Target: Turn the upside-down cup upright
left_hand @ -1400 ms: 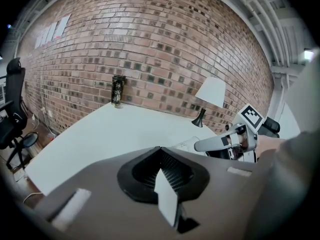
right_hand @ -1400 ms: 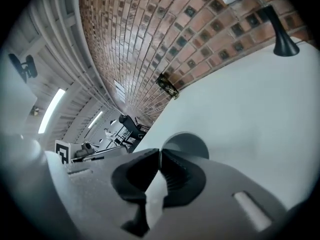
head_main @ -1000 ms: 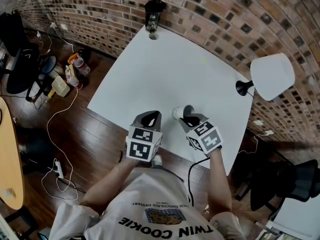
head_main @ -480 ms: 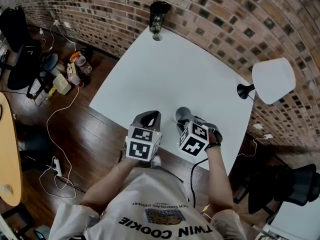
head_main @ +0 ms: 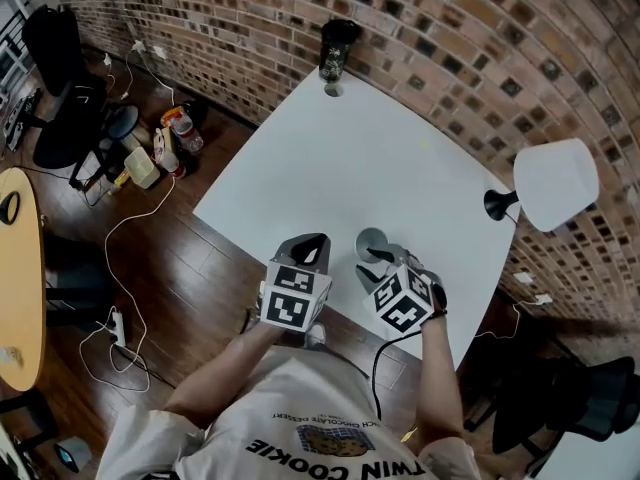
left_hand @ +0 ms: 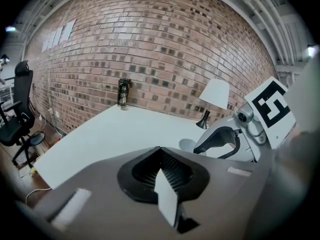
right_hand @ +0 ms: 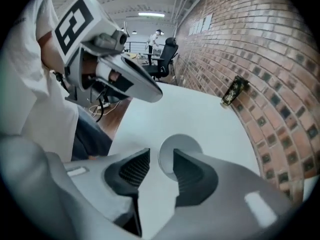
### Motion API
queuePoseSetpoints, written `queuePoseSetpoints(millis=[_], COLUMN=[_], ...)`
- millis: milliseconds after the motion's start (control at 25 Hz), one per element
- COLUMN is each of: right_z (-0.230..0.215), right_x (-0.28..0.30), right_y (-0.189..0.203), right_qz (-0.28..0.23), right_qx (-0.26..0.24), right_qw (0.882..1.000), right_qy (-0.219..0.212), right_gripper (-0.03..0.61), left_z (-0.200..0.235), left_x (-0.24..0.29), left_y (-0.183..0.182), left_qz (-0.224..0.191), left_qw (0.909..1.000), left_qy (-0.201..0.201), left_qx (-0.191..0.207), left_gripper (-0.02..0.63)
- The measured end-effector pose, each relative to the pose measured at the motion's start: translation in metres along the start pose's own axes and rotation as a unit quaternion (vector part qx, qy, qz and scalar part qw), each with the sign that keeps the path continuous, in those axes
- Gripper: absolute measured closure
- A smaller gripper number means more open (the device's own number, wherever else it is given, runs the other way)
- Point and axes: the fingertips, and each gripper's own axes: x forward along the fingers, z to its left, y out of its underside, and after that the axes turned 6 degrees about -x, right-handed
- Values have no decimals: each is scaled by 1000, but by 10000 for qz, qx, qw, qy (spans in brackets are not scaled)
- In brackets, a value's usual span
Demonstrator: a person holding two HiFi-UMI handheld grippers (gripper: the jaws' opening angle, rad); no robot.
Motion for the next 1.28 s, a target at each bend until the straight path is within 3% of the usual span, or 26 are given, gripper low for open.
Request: queuePoseSetpoints(millis=[200,360,480,760,920,1080,1280], right_z=[-7,12,32,81,111,153,205], right_x=[-42,-74,-88,-104,-106,-114,-135], right_y=[-16,-30,-39,-51,-50,-46,-42], right_qz=[-1174,-2256,-2727,-3267,-3306,-3271,-3226], right_qx=[393,878,1104,1729,2225,2513,2664], right_qw=[9911,9696,9556,9291,9171,9105,9068], right_qy=[484,344,192,112,101,282,519], right_gripper=[445,445,446,465,477,480,533], left_z=[-11,-30,-45,-64,-74,-91,-114], left_x=[-21,-46,-64,-106,-128,-163,-211], left_y=[-4,1,7,37,60,91,124], left_qz=[-287,-555,-705,-841,-910,-982,-1098], left_qw=[9989,9960,9942,9911,9903,9900,9887], left_qy=[-380,-674,-790,-996,-982,-951,-935], left_qx=[-45,-161,-196,-265,-364,-354,-400], left_gripper=[611,611,611,611,611,611,611])
